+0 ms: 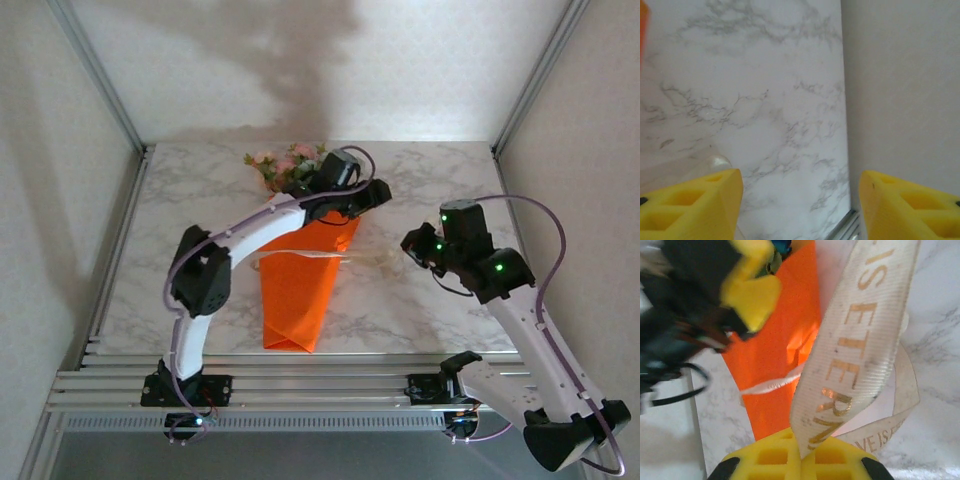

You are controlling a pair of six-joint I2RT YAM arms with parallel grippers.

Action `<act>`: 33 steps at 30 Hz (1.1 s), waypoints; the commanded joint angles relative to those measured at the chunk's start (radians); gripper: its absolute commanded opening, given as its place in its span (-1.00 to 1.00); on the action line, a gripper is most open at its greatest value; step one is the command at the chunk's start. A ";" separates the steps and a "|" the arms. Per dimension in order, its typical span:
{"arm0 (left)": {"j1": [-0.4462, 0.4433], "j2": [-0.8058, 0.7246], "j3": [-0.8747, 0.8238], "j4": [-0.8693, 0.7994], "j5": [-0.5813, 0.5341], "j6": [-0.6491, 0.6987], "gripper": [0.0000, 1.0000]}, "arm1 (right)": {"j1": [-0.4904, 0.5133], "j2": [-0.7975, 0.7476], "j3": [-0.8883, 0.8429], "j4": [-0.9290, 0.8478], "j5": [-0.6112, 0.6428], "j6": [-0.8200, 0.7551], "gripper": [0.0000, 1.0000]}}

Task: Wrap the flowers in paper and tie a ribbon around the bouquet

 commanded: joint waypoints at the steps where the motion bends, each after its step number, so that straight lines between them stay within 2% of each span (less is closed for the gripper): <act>1: 0.043 -0.220 -0.083 -0.188 -0.121 -0.146 0.23 | 0.031 -0.013 0.004 -0.068 -0.033 -0.030 -1.00; 4: 0.110 -0.456 -0.387 -0.213 -0.110 -0.294 0.23 | 0.079 -0.002 0.023 -0.077 -0.066 -0.040 -1.00; 7: 0.161 -0.737 -0.770 -0.061 -0.101 -0.524 0.14 | 0.149 0.031 0.044 -0.038 -0.136 -0.052 -1.00; 9: 0.176 -0.831 -0.947 0.097 -0.079 -0.650 0.13 | 0.210 0.066 0.062 0.012 -0.186 -0.064 -1.00; 11: 0.182 -0.832 -1.035 0.233 -0.058 -0.724 0.16 | 0.287 0.116 0.095 0.056 -0.220 -0.080 -1.00; 13: 0.185 -0.789 -1.082 0.357 -0.072 -0.770 0.17 | 0.378 0.182 0.131 0.111 -0.261 -0.097 -1.00; 16: 0.227 -0.701 -1.093 0.436 -0.078 -0.743 0.17 | 0.468 0.286 0.187 0.195 -0.313 -0.093 -1.00; 20: 0.290 -0.618 -1.087 0.455 -0.093 -0.639 0.14 | 0.506 0.396 0.255 0.305 -0.361 -0.043 -1.00; 21: 0.304 -0.591 -1.095 0.481 -0.081 -0.627 0.07 | 0.505 0.415 0.274 0.321 -0.358 -0.041 -1.00; 25: 0.311 -0.486 -1.071 0.568 -0.022 -0.599 -0.61 | 0.465 0.515 0.383 0.375 -0.359 -0.045 -1.00; 28: 0.294 -0.473 -1.036 0.558 -0.021 -0.580 -0.91 | 0.419 0.603 0.457 0.450 -0.371 -0.030 -1.00; 30: 0.290 -0.480 -1.034 0.543 -0.021 -0.572 -1.00 | 0.383 0.665 0.510 0.485 -0.353 -0.032 -1.00; 33: 0.289 -0.506 -1.062 0.543 -0.023 -0.569 -1.00 | 0.325 0.783 0.594 0.490 -0.315 -0.016 -1.00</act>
